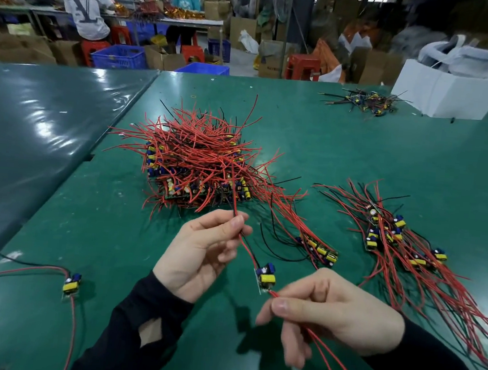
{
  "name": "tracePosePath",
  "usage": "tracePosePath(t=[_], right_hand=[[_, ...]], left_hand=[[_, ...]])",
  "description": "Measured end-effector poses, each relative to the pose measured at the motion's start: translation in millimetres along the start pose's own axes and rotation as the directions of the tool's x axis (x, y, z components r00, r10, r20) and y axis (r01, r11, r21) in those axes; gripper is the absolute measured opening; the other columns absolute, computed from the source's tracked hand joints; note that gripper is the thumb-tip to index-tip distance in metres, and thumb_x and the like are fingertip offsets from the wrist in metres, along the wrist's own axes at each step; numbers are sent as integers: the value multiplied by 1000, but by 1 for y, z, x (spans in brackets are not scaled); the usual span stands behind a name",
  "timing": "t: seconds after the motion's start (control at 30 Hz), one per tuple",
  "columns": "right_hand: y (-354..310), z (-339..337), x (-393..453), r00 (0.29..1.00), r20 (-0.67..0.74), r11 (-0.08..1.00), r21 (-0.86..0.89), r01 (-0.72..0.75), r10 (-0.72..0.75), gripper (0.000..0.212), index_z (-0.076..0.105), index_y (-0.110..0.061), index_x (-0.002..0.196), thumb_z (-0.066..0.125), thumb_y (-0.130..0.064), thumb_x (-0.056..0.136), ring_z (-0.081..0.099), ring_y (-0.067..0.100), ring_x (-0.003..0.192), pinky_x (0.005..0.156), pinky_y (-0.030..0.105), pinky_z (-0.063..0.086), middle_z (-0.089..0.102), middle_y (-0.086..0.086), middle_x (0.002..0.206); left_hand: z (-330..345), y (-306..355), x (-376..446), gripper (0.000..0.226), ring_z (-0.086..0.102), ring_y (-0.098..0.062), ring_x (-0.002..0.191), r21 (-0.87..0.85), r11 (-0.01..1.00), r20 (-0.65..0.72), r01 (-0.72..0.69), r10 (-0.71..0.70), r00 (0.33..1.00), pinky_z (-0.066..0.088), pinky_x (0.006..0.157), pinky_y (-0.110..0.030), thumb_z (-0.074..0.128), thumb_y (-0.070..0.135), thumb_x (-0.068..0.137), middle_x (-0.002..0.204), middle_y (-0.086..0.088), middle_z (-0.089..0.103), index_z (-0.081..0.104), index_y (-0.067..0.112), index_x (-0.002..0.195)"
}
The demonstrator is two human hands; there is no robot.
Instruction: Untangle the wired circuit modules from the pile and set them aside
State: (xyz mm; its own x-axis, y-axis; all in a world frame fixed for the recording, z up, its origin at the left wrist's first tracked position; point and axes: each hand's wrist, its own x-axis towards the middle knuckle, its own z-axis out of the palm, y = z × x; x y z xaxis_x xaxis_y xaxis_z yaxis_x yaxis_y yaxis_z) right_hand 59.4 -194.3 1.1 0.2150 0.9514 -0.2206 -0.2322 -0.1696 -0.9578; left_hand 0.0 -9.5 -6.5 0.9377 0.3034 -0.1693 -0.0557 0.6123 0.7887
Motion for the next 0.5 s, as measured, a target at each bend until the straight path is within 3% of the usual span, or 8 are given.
tracePosePath(t=[0.07, 0.17, 0.27, 0.4, 0.5], right_hand=[[2, 2, 1, 996, -79, 998, -64, 22, -27, 23, 71, -5, 94, 54, -21, 90, 63, 12, 51, 51, 19, 46, 71, 5, 65], [4, 6, 0, 993, -110, 989, -149, 26, -43, 24, 69, -2, 96, 55, -20, 91, 63, 12, 52, 52, 20, 46, 71, 4, 67], [4, 8, -5, 996, -85, 985, -175, -4, -11, 21, 70, -8, 95, 57, -25, 91, 63, 10, 53, 53, 20, 47, 71, 2, 69], [-2, 5, -14, 987, -160, 973, -228, -37, 0, 26, 71, -7, 92, 57, -29, 87, 61, 11, 51, 54, 22, 47, 70, 5, 66], [-13, 0, -23, 979, -203, 945, -321, -67, 0, 29, 72, -9, 89, 59, -34, 83, 61, 12, 51, 52, 21, 45, 71, 6, 65]], left_hand=[[2, -2, 1, 7, 49, -3, 40, 85, 993, -73, -87, 94, 993, 39, 39, -10, 67, 10, 60, 61, -7, 67, 74, 13, 59], [3, -5, 0, 5, 61, -5, 52, 195, 970, -89, -145, 165, 982, 43, 41, -13, 71, 14, 58, 64, -5, 69, 74, 16, 61], [2, -7, 0, 5, 65, -7, 59, 187, 977, -74, -102, 118, 990, 41, 40, -14, 72, 17, 56, 63, -3, 68, 74, 16, 60], [1, -11, 3, 4, 67, -9, 58, 100, 991, -129, -94, 107, 986, 48, 45, -15, 73, 12, 52, 62, -2, 67, 70, 14, 53], [1, -14, 5, 11, 71, -12, 67, 123, 991, -109, -43, 56, 992, 52, 52, -16, 73, 16, 55, 73, -7, 73, 74, 12, 64]])
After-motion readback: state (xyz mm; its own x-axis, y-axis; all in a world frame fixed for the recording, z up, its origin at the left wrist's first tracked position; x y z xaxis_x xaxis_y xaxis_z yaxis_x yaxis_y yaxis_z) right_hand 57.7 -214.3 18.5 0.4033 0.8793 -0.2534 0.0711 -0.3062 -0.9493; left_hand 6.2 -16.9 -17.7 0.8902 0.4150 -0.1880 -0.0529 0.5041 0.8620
